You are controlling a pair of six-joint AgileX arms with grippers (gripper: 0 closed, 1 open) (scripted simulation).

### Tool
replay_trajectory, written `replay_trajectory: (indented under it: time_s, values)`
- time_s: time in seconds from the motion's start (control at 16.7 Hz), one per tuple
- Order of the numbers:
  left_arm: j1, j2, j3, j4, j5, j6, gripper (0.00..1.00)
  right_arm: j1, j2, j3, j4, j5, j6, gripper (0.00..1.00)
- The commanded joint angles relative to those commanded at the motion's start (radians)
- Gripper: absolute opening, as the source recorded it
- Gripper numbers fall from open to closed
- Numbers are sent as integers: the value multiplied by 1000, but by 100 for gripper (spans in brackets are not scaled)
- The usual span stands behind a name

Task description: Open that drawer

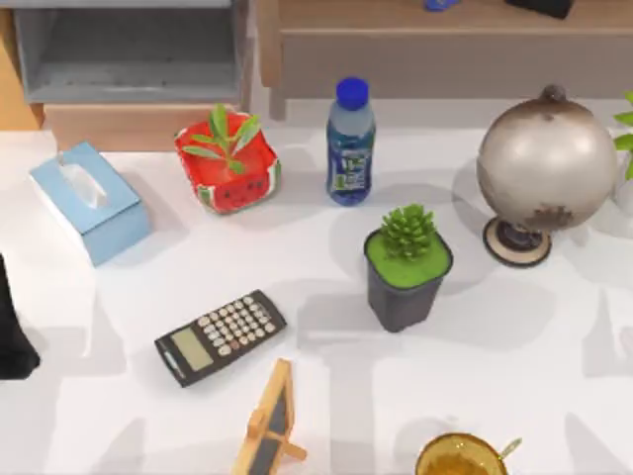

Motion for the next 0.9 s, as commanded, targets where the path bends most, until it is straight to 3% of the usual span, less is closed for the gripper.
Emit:
replay_trajectory:
  time_s: [0.18, 0.36, 0.9]
  values:
    - [-11, 13, 8, 11, -13, 1, 100, 0, 0, 0, 0, 0, 0, 100]
    - [-86, 112, 56, 86, -94, 6, 100, 0, 0, 0, 0, 0, 0, 100]
    - [-531, 777, 314, 488, -522, 13, 100, 0, 0, 0, 0, 0, 0, 100]
